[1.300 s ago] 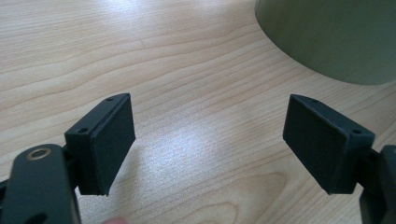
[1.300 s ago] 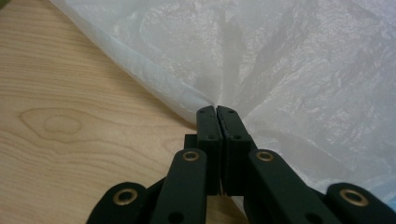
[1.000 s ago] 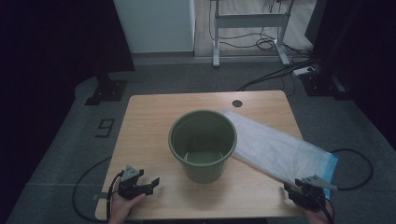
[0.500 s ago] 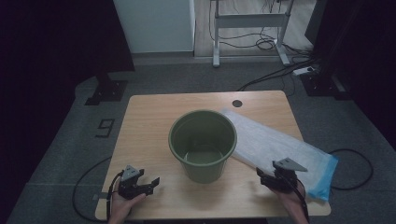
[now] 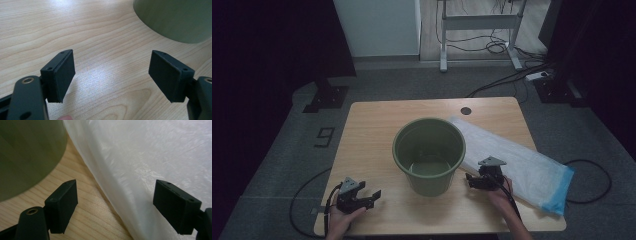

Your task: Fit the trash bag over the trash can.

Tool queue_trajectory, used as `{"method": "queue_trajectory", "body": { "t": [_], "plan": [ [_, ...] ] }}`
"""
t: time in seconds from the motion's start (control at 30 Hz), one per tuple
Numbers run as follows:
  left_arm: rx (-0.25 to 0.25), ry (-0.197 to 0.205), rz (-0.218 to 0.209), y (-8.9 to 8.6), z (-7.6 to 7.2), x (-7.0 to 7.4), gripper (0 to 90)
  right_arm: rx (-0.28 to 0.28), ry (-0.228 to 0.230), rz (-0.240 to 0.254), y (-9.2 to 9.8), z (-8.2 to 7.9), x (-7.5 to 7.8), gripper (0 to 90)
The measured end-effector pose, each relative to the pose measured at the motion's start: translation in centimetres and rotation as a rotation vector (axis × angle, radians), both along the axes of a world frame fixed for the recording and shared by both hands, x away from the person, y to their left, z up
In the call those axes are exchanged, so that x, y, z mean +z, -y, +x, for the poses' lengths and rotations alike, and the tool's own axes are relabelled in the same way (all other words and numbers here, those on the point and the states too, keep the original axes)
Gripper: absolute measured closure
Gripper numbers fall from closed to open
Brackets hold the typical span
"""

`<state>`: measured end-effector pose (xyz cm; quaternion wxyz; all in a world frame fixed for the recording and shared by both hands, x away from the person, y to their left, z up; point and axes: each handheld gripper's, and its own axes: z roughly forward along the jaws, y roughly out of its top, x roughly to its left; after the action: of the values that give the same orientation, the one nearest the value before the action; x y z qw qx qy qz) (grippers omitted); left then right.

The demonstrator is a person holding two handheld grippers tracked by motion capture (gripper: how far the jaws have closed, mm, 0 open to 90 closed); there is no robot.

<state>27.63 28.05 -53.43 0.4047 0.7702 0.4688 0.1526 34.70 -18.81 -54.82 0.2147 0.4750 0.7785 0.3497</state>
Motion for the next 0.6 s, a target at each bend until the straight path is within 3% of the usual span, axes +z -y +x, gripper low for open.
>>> {"method": "queue_trajectory", "body": {
  "t": [0.07, 0.23, 0.33, 0.37, 0.4, 0.43, 0.47, 0.5, 0.53, 0.6],
  "plan": [
    [-0.001, 0.001, 0.0, 0.0, 0.0, 0.0, 21.2, 0.001, -0.009, -0.018, -0.2, 0.2, -0.3, 19.5],
    [-0.005, -0.002, 0.003, 0.1, 0.1, -0.1, 21.3, -0.025, 0.003, 0.008, -0.1, 0.7, -0.6, 25.5],
    [-0.009, -0.004, 0.006, 0.3, 0.1, -0.1, 21.5, -0.046, 0.021, 0.016, 0.1, 0.9, -0.6, 40.2],
    [-0.01, -0.004, 0.007, 0.3, 0.1, -0.1, 21.7, -0.07, 0.032, 0.015, 0.4, 1.1, -0.5, 53.4],
    [-0.011, -0.004, 0.007, 0.3, 0.1, -0.1, 21.7, -0.07, 0.032, 0.015, 0.4, 1.1, -0.5, 53.4],
    [-0.011, -0.005, 0.007, 0.3, 0.0, -0.1, 21.7, -0.077, 0.04, 0.01, 0.5, 1.2, -0.5, 58.9],
    [-0.013, -0.005, 0.008, 0.3, 0.0, -0.1, 21.8, -0.086, 0.045, 0.003, 0.8, 1.3, -0.5, 72.2],
    [-0.013, -0.004, 0.008, 0.3, 0.0, -0.1, 21.8, -0.086, 0.045, 0.003, 0.8, 1.3, -0.5, 72.2],
    [-0.012, -0.004, 0.008, 0.3, 0.0, -0.1, 21.8, -0.102, 0.053, -0.022, 1.0, 1.3, -0.4, 83.3],
    [-0.011, -0.001, 0.006, 0.2, 0.0, -0.1, 21.8, -0.124, 0.072, -0.024, 1.4, 1.2, -0.4, 88.5]
  ]
}}
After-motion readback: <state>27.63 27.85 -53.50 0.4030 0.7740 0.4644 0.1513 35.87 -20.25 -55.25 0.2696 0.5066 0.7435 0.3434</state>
